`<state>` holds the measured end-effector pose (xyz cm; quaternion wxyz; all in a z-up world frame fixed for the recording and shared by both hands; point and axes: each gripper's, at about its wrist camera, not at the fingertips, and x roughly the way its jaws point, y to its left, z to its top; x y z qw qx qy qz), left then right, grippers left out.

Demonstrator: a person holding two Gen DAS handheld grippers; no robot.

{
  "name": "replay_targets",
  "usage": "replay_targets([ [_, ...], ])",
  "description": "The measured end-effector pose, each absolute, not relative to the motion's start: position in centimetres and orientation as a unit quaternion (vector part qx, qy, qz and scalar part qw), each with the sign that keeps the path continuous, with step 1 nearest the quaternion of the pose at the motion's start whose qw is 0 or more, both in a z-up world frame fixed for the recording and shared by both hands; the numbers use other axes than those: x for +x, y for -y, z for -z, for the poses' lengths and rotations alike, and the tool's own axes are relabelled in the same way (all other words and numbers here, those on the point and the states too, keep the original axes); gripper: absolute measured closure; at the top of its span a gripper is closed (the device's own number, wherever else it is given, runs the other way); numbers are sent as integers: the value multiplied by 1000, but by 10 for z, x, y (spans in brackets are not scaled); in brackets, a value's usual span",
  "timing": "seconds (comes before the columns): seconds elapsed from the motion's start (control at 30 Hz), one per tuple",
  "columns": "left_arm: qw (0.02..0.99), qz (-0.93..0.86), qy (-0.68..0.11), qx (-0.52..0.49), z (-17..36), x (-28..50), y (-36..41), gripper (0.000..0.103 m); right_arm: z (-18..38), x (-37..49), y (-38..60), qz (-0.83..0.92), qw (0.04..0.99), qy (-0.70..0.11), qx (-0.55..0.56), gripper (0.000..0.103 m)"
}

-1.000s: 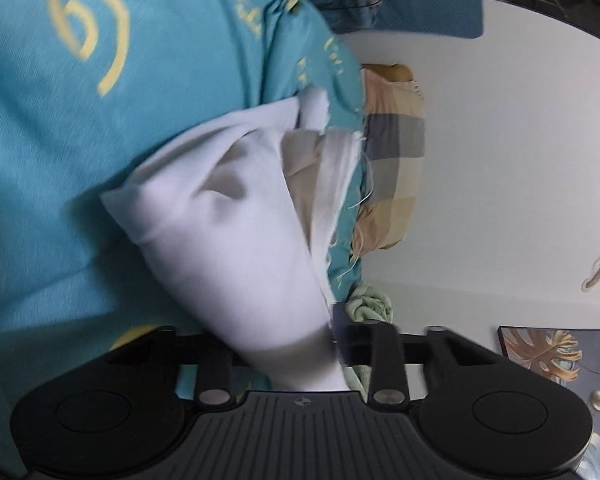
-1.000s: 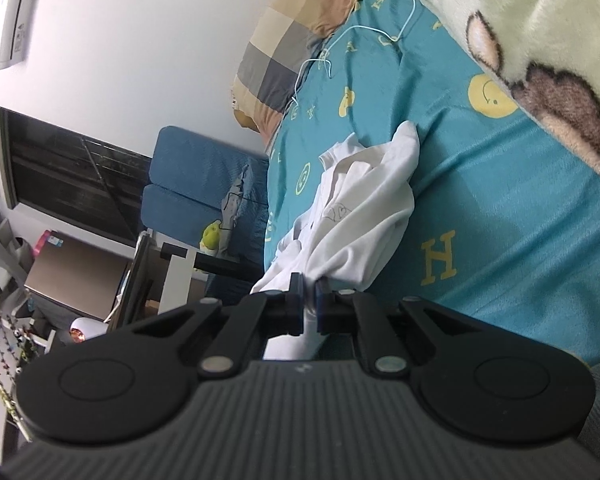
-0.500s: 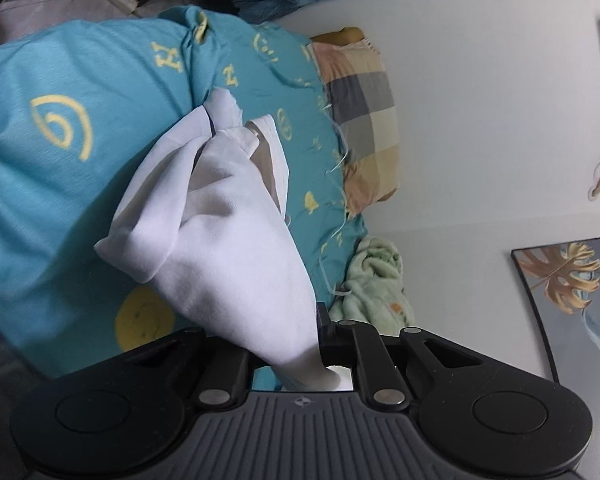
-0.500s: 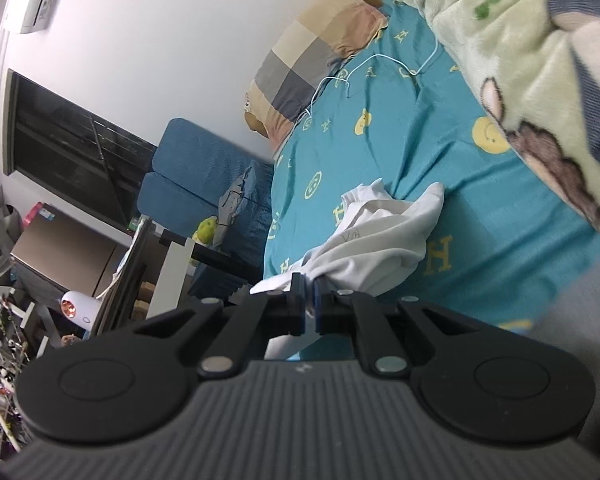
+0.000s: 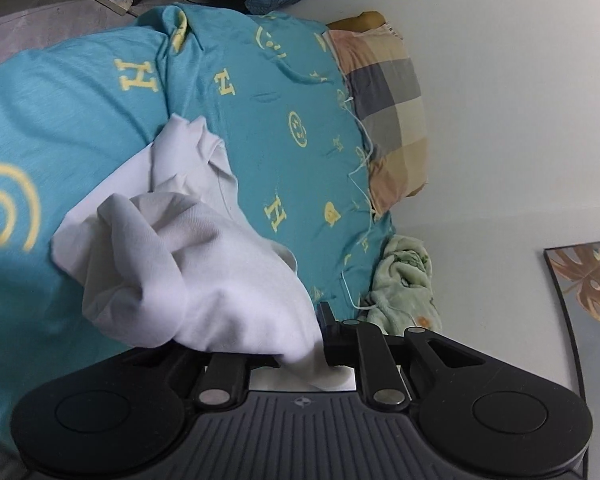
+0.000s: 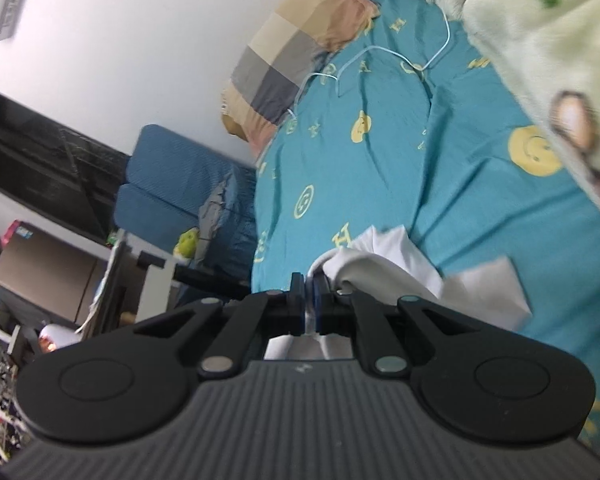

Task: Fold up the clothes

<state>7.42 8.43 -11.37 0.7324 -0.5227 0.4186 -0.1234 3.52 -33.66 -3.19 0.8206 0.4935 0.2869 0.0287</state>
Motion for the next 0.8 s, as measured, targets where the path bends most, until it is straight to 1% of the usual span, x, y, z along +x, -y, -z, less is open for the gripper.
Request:
replay_targets([
  [0.17, 740, 112, -436, -500, 134, 151, -77, 87, 51, 107, 338, -10, 825, -310, 472, 95],
  [0.37, 745, 115, -457, -472, 184, 213, -72, 87, 97, 165, 342, 2, 815, -333, 474, 95],
  [0.47, 753, 110, -462, -455, 197, 229, -66, 87, 116, 181, 339, 8, 823, -349, 448, 95],
  [0.6, 766, 110, -463, -432, 198, 236, -59, 87, 128, 189, 337, 7, 832, -360, 422, 95],
  [0.77, 772, 119, -461, -421, 196, 236, -58, 86, 123, 184, 332, 3, 846, -354, 397, 93],
  [0.8, 773, 123, -461, -419, 194, 234, -58, 83, 120, 184, 330, 0, 852, -353, 387, 93],
])
